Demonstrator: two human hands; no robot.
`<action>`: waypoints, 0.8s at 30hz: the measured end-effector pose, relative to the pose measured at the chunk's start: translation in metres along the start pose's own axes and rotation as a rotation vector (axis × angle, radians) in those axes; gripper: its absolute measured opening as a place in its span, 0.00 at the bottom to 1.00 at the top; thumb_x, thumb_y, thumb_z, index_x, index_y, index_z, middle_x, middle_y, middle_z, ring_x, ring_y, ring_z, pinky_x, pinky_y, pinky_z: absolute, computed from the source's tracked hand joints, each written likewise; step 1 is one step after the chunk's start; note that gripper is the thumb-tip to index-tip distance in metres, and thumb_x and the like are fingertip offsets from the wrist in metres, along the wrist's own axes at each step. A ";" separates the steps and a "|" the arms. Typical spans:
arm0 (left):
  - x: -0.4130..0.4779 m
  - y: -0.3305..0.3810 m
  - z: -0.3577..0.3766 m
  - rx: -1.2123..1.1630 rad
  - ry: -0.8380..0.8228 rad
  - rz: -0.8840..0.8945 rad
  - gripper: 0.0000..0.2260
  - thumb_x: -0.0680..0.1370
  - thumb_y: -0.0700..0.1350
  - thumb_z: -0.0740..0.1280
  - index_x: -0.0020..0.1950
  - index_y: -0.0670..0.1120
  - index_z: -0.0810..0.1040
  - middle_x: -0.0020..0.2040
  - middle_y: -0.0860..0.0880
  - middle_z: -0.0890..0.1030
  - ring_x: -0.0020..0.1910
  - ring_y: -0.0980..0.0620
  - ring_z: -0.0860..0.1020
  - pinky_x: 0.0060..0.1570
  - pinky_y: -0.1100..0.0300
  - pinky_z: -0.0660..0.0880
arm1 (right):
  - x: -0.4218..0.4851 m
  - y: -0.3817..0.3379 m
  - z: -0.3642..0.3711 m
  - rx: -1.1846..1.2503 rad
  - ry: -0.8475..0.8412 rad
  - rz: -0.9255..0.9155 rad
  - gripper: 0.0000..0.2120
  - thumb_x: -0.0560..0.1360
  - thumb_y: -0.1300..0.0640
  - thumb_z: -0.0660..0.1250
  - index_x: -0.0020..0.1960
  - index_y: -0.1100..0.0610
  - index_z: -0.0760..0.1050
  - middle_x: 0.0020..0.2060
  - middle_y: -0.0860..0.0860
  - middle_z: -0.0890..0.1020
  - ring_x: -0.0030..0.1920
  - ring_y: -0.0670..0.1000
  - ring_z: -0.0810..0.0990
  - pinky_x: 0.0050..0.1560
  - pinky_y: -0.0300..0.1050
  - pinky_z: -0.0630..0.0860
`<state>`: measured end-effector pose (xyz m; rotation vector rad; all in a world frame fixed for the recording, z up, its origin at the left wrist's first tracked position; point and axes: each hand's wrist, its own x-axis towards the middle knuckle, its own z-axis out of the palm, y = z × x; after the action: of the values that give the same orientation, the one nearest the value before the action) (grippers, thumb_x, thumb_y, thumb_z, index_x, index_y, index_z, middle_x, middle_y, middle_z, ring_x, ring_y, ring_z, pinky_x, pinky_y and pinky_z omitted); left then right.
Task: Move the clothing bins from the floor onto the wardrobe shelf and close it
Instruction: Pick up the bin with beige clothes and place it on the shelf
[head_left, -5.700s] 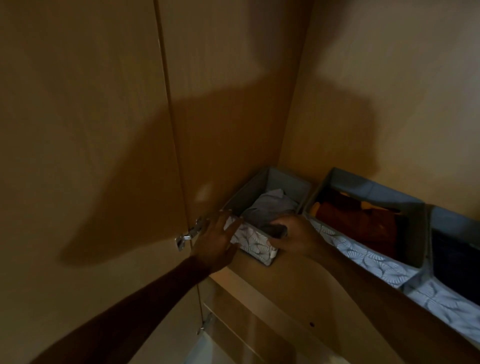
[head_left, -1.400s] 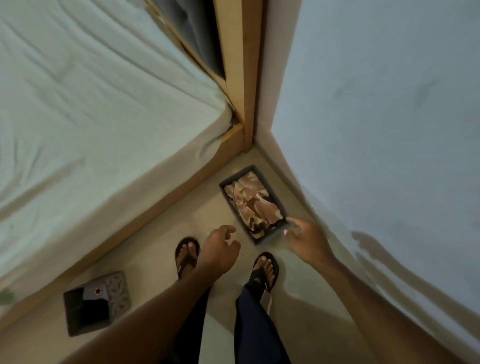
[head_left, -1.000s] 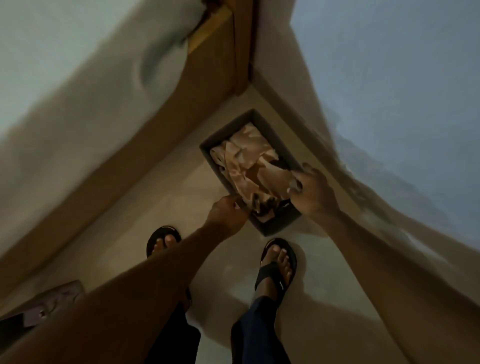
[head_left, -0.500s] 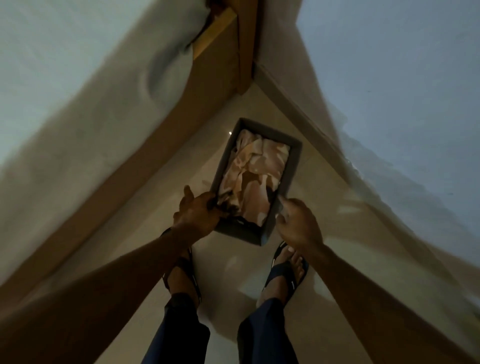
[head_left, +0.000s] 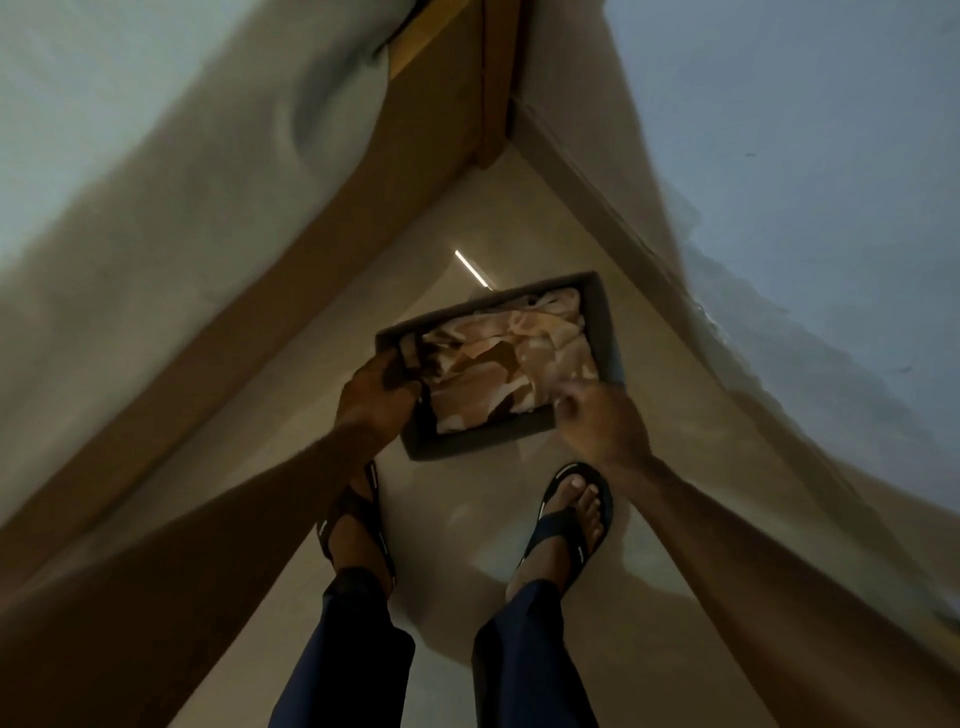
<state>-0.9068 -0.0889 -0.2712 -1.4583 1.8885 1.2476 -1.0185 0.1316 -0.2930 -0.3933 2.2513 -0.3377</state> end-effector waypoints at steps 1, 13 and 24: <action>0.002 -0.003 0.001 0.064 -0.064 -0.018 0.20 0.78 0.45 0.65 0.70 0.50 0.71 0.66 0.46 0.75 0.55 0.48 0.74 0.52 0.57 0.70 | 0.002 0.001 -0.005 -0.075 0.140 0.004 0.08 0.75 0.54 0.62 0.50 0.53 0.78 0.46 0.52 0.77 0.47 0.54 0.77 0.38 0.42 0.71; 0.002 -0.021 0.011 0.427 -0.136 -0.005 0.15 0.74 0.45 0.67 0.60 0.48 0.78 0.52 0.45 0.80 0.46 0.45 0.78 0.42 0.54 0.78 | 0.012 0.030 -0.021 -0.038 0.047 0.024 0.21 0.74 0.57 0.65 0.66 0.56 0.72 0.57 0.56 0.80 0.54 0.58 0.79 0.50 0.44 0.74; -0.084 0.036 -0.050 0.642 -0.152 0.217 0.13 0.75 0.45 0.64 0.59 0.51 0.79 0.53 0.44 0.81 0.49 0.42 0.80 0.44 0.53 0.78 | -0.123 0.013 -0.069 0.161 0.136 0.153 0.22 0.76 0.58 0.63 0.70 0.57 0.70 0.65 0.57 0.77 0.64 0.58 0.76 0.62 0.50 0.74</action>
<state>-0.9024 -0.0867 -0.1670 -0.8177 2.1071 0.6973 -0.9958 0.1993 -0.1704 -0.1162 2.3490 -0.4731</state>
